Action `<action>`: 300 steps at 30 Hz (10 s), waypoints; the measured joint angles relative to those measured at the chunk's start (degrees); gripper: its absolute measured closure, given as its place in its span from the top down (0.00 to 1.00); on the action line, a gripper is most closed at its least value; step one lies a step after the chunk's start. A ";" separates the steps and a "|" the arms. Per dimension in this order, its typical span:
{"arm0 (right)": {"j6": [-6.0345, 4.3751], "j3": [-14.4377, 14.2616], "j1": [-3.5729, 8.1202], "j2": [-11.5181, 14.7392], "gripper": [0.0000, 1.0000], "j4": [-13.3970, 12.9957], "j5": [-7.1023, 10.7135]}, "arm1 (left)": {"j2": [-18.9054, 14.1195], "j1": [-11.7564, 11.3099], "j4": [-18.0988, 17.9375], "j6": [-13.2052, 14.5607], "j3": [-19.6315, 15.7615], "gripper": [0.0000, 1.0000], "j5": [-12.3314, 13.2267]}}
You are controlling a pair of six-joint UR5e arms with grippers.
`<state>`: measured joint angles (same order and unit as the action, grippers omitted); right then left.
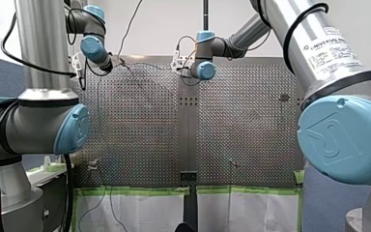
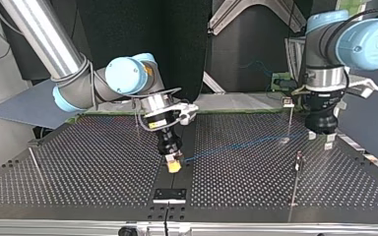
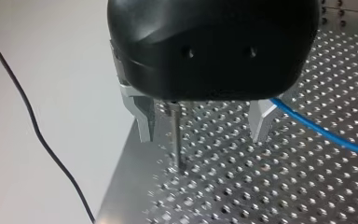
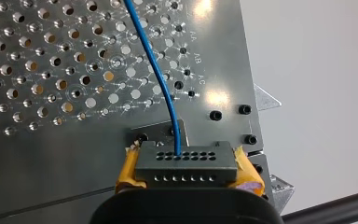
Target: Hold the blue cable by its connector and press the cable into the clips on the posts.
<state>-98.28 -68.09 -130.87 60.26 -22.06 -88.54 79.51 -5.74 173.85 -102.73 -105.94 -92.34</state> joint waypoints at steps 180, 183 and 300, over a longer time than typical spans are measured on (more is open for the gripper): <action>2.20 -0.09 0.93 -0.35 0.00 2.56 -2.70 | 1.32 22.54 0.96 -3.34 -0.69 1.00 6.09; 2.20 -0.08 0.86 -0.34 0.00 2.59 -2.70 | 2.78 22.28 1.75 -4.88 0.51 1.00 6.64; 1.77 -0.08 -0.48 0.52 0.00 4.21 -1.30 | 21.32 15.50 3.90 -27.22 13.74 1.00 26.52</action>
<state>-96.51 -68.17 -131.35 60.78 -17.84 -89.84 100.84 9.76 177.75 -129.95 -92.20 -65.82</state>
